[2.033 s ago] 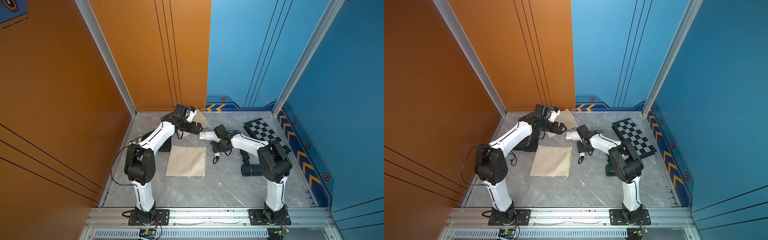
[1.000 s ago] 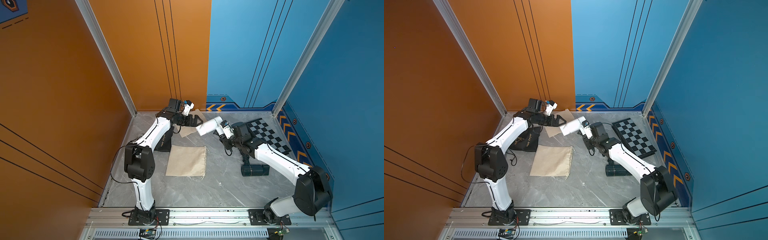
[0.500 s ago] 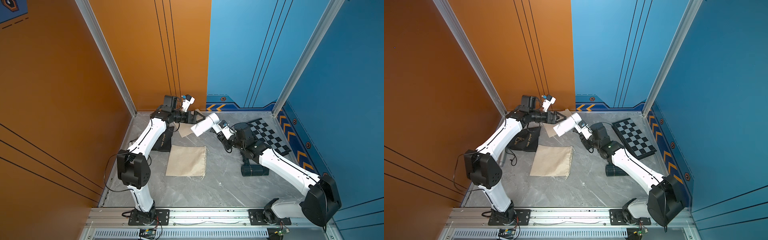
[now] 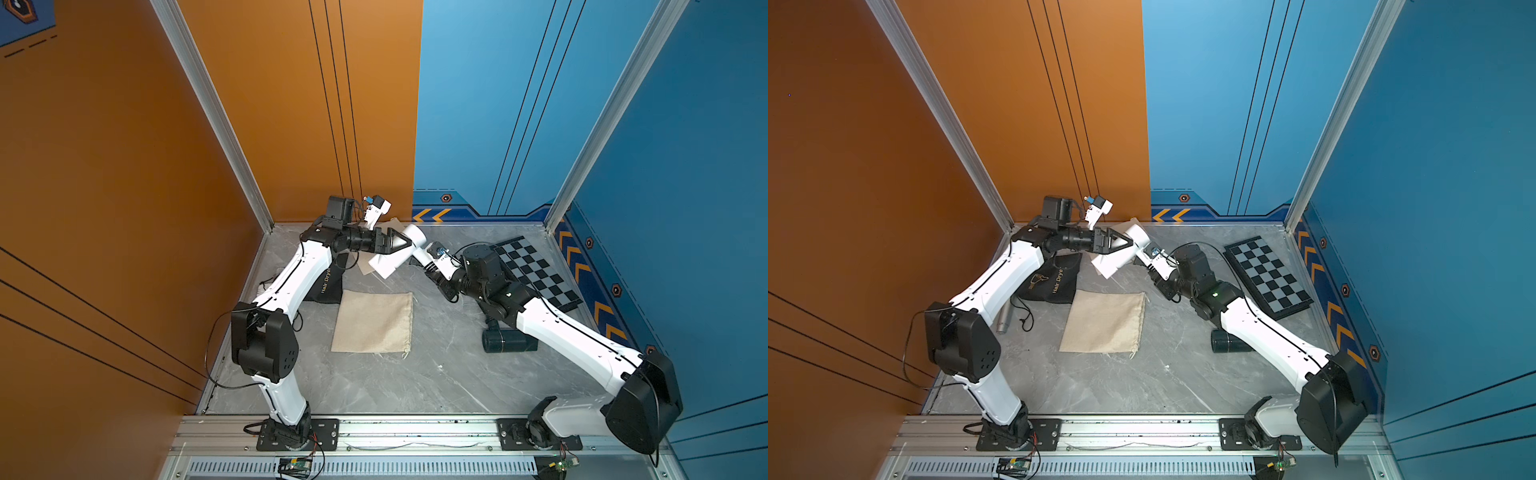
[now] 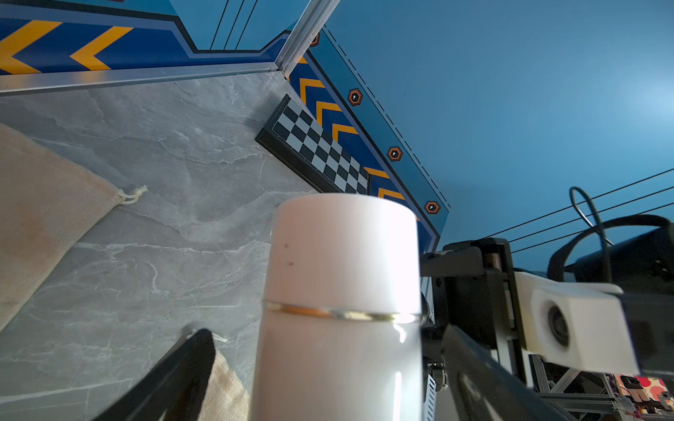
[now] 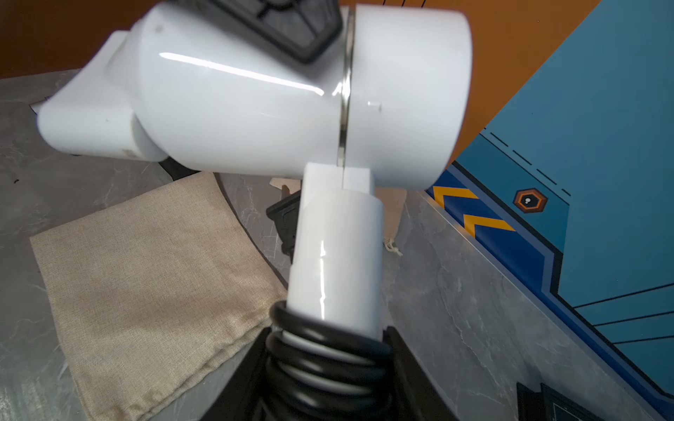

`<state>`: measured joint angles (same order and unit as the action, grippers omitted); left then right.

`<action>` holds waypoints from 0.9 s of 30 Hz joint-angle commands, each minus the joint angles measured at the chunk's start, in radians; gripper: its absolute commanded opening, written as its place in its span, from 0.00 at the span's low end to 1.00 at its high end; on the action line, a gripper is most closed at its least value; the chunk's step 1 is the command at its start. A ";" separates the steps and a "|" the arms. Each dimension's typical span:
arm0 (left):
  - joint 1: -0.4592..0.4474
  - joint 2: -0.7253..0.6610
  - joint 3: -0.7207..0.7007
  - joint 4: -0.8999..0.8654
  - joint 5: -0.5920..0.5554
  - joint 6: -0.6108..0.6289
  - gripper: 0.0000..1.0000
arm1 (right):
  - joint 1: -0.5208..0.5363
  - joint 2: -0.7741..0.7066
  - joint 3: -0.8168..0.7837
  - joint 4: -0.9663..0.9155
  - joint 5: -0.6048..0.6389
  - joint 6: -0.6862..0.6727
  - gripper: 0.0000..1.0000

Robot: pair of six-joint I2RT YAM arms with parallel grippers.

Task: Pack away hair dryers
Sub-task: Fold the hair dryer.

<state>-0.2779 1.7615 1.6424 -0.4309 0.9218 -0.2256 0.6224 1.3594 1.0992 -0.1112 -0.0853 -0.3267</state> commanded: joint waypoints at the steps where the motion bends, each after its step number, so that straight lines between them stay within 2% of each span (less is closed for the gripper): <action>1: -0.011 -0.022 -0.015 0.012 0.035 0.017 0.99 | 0.009 -0.018 0.063 0.090 -0.038 -0.025 0.13; 3: -0.010 -0.023 -0.022 0.017 0.035 0.014 0.99 | 0.013 -0.013 0.075 0.087 -0.044 -0.033 0.13; 4: -0.008 -0.025 -0.029 0.028 0.038 0.007 0.96 | 0.016 -0.010 0.080 0.087 -0.047 -0.036 0.13; 6: -0.004 -0.028 -0.043 0.066 0.052 -0.021 0.88 | 0.020 -0.004 0.088 0.082 -0.054 -0.045 0.13; 11: 0.008 -0.035 -0.087 0.218 0.089 -0.136 0.62 | 0.029 0.016 0.108 0.071 -0.065 -0.057 0.13; 13: 0.011 -0.043 -0.104 0.288 0.091 -0.171 0.48 | 0.032 0.025 0.115 0.070 -0.066 -0.057 0.13; 18: 0.009 -0.071 -0.150 0.412 0.092 -0.252 0.35 | 0.039 0.049 0.134 0.079 -0.064 -0.056 0.13; 21: 0.002 -0.087 -0.154 0.423 0.089 -0.254 0.38 | 0.040 0.064 0.143 0.086 -0.062 -0.063 0.13; 22: -0.001 -0.090 -0.154 0.422 0.094 -0.254 0.43 | 0.042 0.069 0.145 0.090 -0.068 -0.065 0.13; 25: -0.009 -0.097 -0.150 0.423 0.114 -0.256 0.68 | 0.049 0.079 0.162 0.094 -0.087 -0.080 0.13; 27: -0.010 -0.101 -0.150 0.423 0.126 -0.258 0.73 | 0.054 0.083 0.174 0.093 -0.094 -0.087 0.13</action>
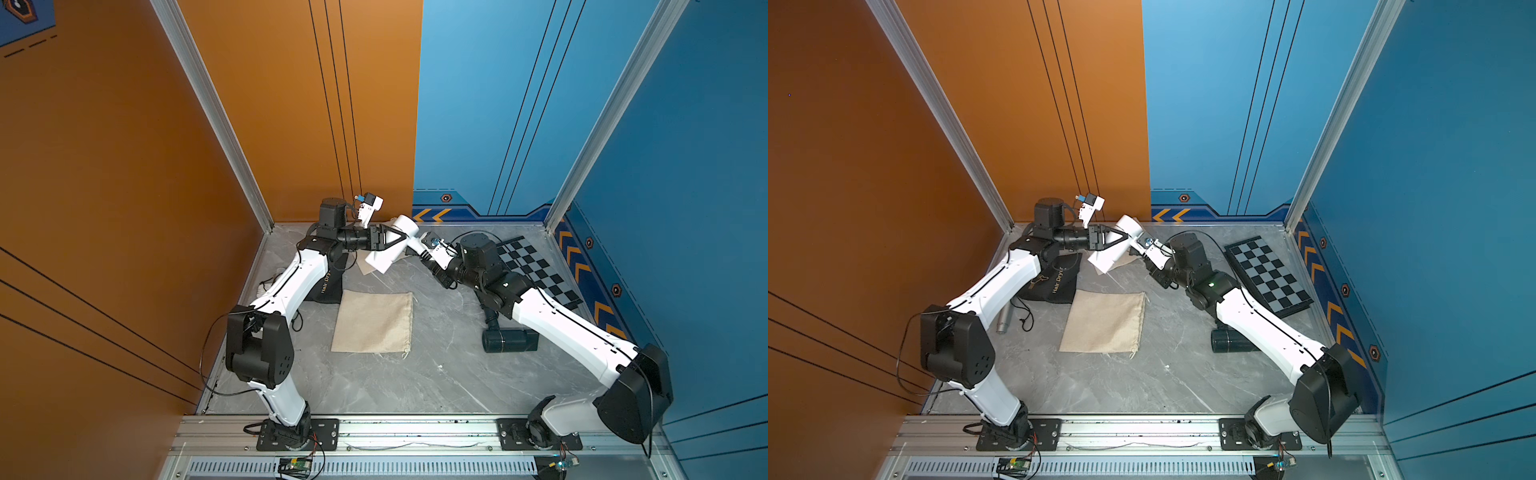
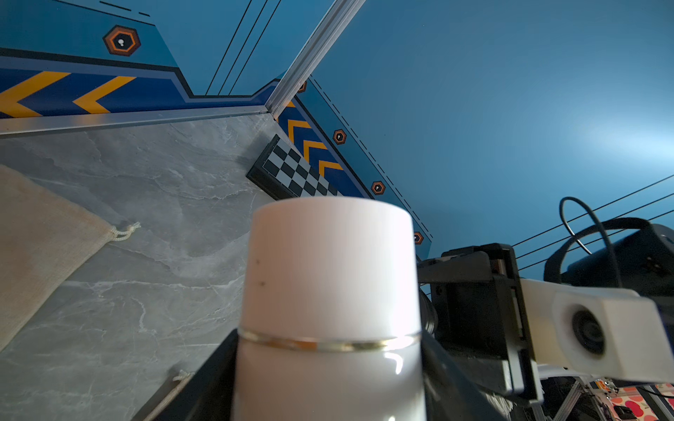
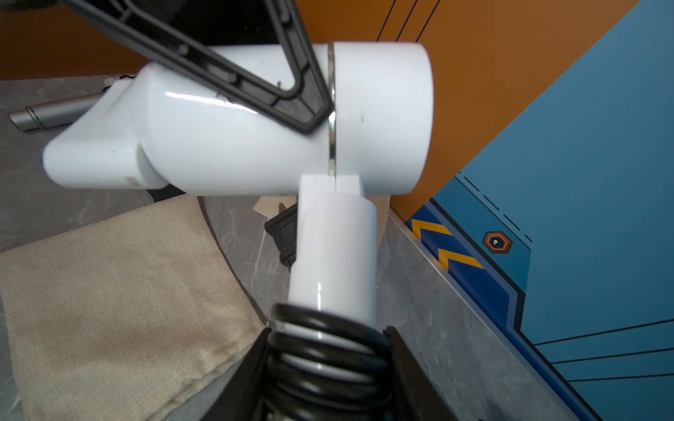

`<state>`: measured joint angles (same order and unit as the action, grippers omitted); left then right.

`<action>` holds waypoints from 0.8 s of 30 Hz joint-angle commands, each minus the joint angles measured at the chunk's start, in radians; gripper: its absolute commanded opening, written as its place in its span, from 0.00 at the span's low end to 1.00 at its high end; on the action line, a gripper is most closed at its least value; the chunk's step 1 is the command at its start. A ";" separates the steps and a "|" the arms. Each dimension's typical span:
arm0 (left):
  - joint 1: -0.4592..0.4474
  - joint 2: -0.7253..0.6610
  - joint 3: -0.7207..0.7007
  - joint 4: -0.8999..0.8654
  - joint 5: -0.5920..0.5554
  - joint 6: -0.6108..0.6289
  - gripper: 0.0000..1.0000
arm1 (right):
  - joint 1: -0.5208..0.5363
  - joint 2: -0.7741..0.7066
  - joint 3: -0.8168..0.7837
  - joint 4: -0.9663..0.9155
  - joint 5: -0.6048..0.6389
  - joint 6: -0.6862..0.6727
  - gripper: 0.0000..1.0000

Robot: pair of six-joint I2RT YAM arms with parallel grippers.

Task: Pack away hair dryers
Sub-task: Fold the hair dryer.

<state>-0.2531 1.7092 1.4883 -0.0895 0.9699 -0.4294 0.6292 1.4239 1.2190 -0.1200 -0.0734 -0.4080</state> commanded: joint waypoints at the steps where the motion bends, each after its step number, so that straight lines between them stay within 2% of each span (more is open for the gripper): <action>1: -0.032 -0.051 0.003 0.082 0.084 -0.055 0.74 | 0.049 0.020 0.057 0.103 -0.111 -0.010 0.13; 3: -0.026 -0.051 0.004 0.082 0.097 -0.061 0.74 | 0.052 0.018 0.063 0.104 -0.123 -0.014 0.13; 8: -0.020 -0.046 0.016 0.083 0.152 -0.073 0.84 | 0.064 0.017 0.079 0.084 -0.149 -0.046 0.13; 12: -0.015 -0.047 0.022 0.068 0.200 -0.080 0.83 | 0.064 0.018 0.093 0.061 -0.156 -0.081 0.13; 14: -0.014 -0.056 0.030 0.006 0.212 -0.038 0.81 | 0.064 0.018 0.093 0.062 -0.158 -0.106 0.12; 18: -0.026 -0.062 0.103 -0.295 0.191 0.174 0.80 | 0.097 0.011 0.077 0.092 -0.169 -0.166 0.12; 24: -0.018 -0.075 0.095 -0.346 0.183 0.223 0.79 | 0.089 0.000 0.066 0.138 -0.181 -0.217 0.11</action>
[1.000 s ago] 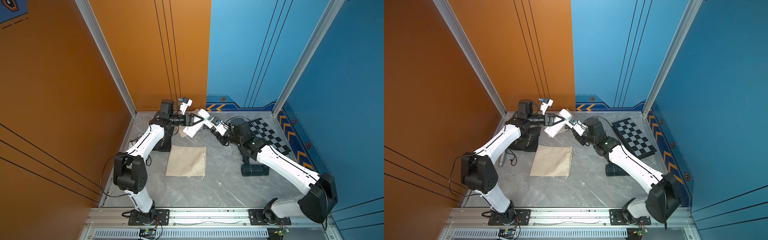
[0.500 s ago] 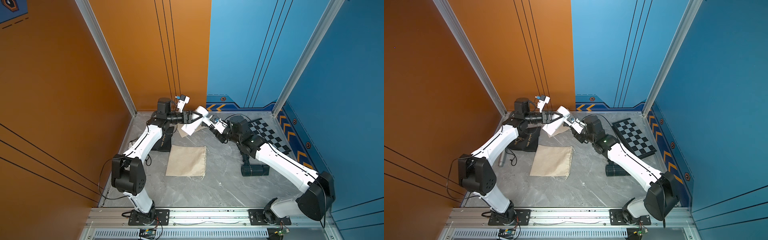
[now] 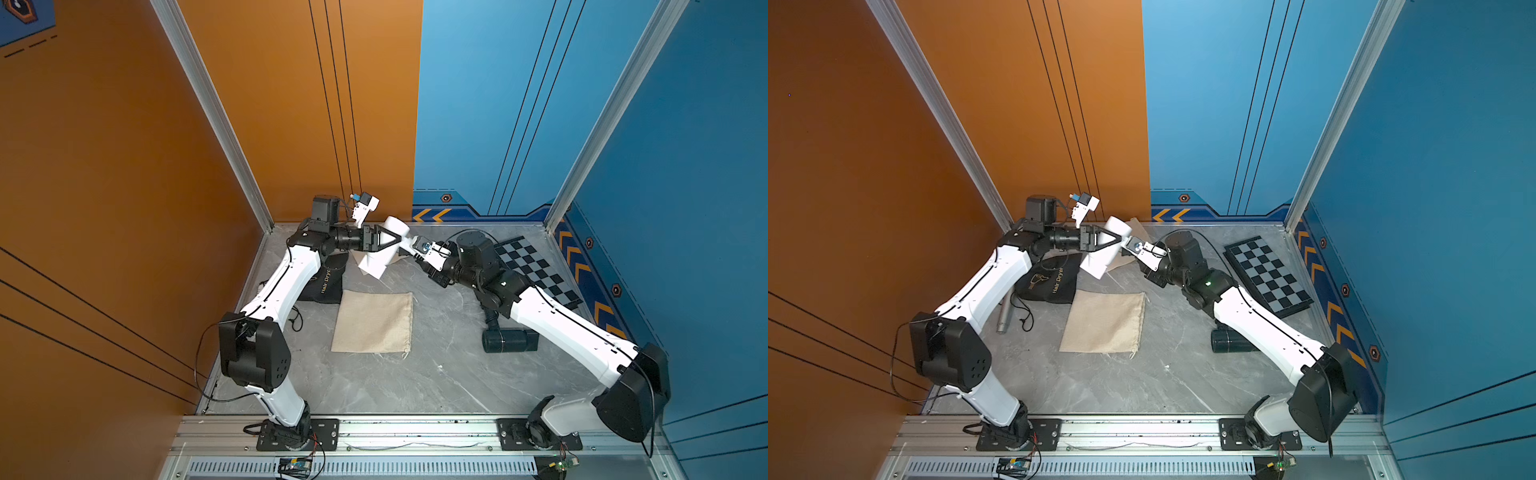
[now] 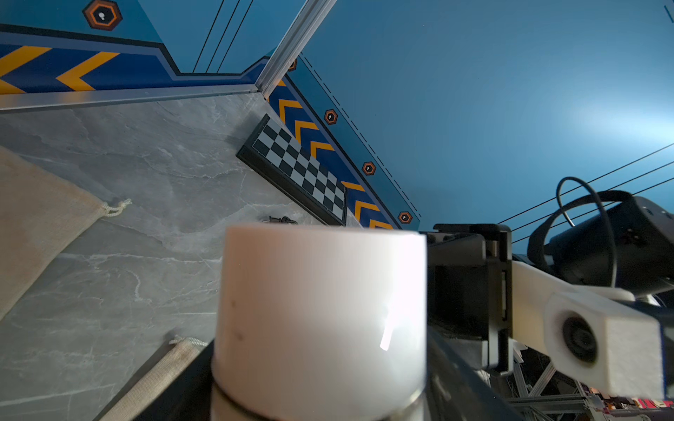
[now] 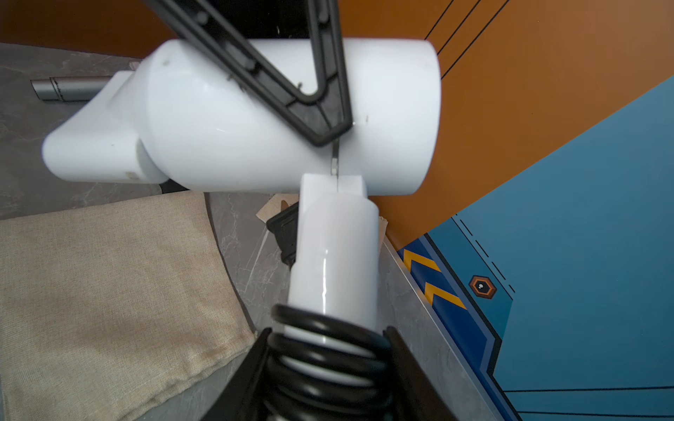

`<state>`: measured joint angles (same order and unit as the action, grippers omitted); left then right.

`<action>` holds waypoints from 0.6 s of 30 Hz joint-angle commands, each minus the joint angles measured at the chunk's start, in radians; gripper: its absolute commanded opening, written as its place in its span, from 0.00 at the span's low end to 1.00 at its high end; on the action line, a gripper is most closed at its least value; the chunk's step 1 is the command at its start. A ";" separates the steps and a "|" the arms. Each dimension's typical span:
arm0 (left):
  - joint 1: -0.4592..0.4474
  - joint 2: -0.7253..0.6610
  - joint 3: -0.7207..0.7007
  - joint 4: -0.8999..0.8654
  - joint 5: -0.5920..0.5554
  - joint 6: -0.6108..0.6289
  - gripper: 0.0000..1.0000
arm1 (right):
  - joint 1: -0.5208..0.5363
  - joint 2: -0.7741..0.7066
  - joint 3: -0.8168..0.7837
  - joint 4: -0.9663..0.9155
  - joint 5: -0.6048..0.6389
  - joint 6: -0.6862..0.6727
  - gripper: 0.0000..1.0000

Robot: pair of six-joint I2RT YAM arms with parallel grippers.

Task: Pack away hair dryers
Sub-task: Fold the hair dryer.

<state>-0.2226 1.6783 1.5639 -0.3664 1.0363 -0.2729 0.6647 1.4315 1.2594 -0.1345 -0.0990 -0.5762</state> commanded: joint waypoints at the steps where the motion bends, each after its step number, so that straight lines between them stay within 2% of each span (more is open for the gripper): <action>1: -0.049 -0.049 0.016 -0.069 0.119 0.070 0.79 | 0.052 -0.007 0.027 0.151 -0.162 -0.059 0.11; 6: -0.047 -0.054 0.012 -0.076 0.128 0.073 0.75 | 0.049 -0.006 0.038 0.157 -0.164 -0.108 0.11; 8: -0.049 -0.058 0.008 -0.075 0.130 0.075 0.70 | 0.043 -0.004 0.043 0.164 -0.172 -0.111 0.11; 15: -0.062 -0.076 0.005 -0.075 0.106 0.078 0.23 | 0.043 0.009 0.040 0.190 -0.144 -0.121 0.10; 18: -0.077 -0.088 0.011 -0.076 0.080 0.081 0.12 | 0.043 0.018 0.039 0.208 -0.132 -0.116 0.09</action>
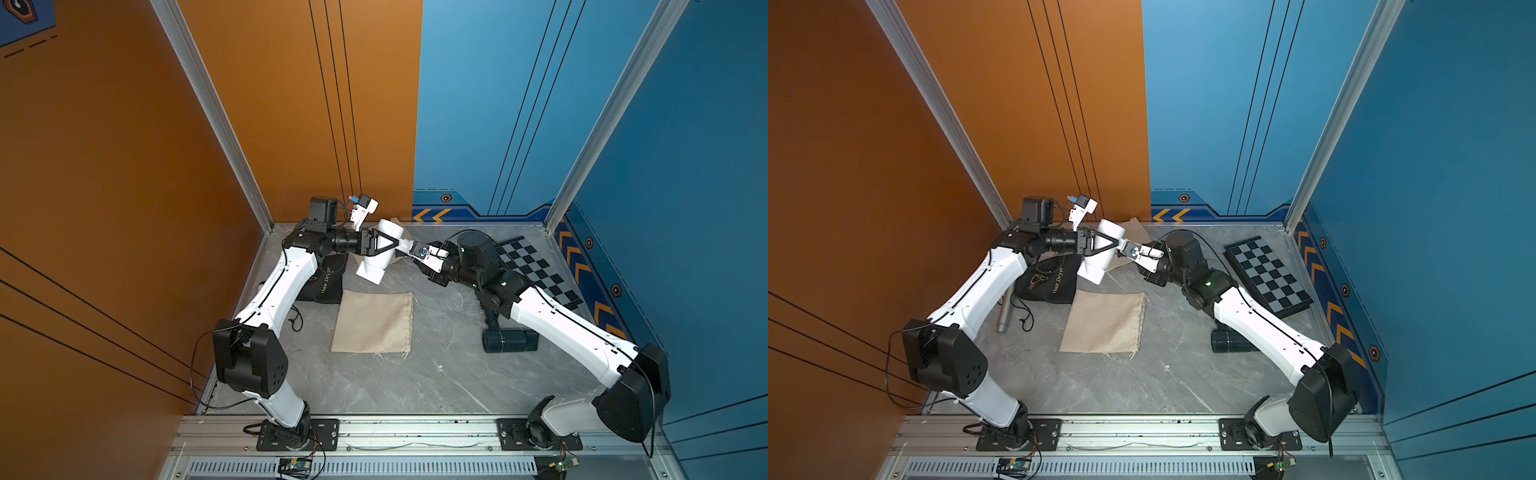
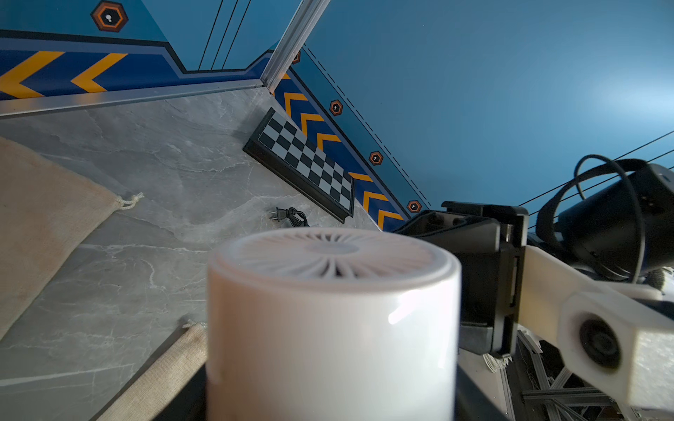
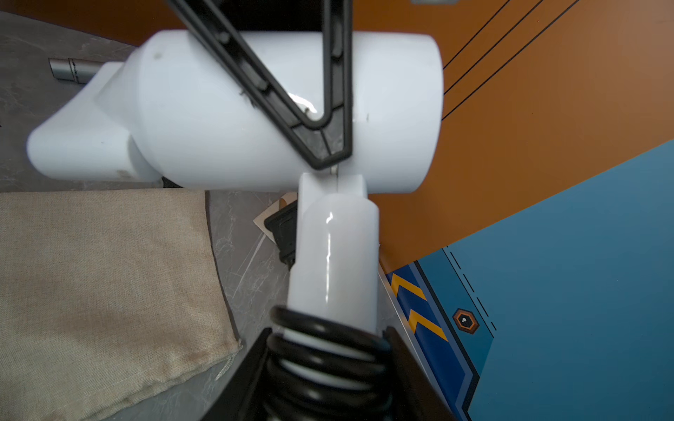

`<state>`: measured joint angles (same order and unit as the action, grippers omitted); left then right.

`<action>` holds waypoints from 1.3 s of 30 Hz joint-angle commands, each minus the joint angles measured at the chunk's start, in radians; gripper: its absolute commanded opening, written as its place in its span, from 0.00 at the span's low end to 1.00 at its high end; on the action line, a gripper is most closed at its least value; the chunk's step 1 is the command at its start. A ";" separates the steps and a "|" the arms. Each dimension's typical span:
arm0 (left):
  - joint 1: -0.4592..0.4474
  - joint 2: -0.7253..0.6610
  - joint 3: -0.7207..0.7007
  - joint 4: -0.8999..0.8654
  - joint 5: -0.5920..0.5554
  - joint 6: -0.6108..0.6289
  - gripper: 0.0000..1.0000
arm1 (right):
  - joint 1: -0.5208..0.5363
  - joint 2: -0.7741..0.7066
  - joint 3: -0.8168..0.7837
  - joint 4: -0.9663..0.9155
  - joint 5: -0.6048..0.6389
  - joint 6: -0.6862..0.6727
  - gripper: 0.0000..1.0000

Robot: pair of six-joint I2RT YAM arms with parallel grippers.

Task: Pack away hair dryers
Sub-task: Fold the hair dryer.

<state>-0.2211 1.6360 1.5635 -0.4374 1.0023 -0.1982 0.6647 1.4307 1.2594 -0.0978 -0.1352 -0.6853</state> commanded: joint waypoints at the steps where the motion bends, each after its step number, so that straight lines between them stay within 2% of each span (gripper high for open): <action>1: -0.084 -0.051 0.013 -0.005 0.103 0.006 0.10 | 0.042 0.022 0.038 0.181 -0.089 -0.001 0.07; 5: -0.101 -0.076 0.006 0.024 0.034 -0.003 0.04 | 0.042 0.039 0.038 0.213 -0.054 0.034 0.05; 9: -0.098 -0.120 -0.057 0.190 -0.028 -0.111 0.00 | 0.043 0.058 0.027 0.260 -0.032 0.088 0.03; 13: -0.103 -0.147 -0.098 0.341 -0.079 -0.196 0.00 | 0.057 0.078 0.022 0.314 0.026 0.152 0.02; 21: -0.137 -0.178 -0.136 0.425 -0.240 -0.189 0.00 | 0.092 0.111 0.045 0.428 0.119 0.394 0.00; 26: -0.153 -0.200 -0.153 0.466 -0.327 -0.174 0.00 | 0.134 0.146 0.091 0.428 0.198 0.527 0.00; 33: -0.183 -0.233 -0.197 0.508 -0.428 -0.134 0.00 | 0.168 0.178 0.168 0.376 0.312 0.822 0.00; 39: -0.196 -0.254 -0.239 0.547 -0.495 -0.124 0.00 | 0.171 0.199 0.227 0.298 0.284 1.008 0.15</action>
<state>-0.3481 1.4059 1.3495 0.0097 0.4213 -0.3061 0.7959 1.6192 1.4021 0.1223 0.2470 0.0586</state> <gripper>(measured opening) 0.691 0.442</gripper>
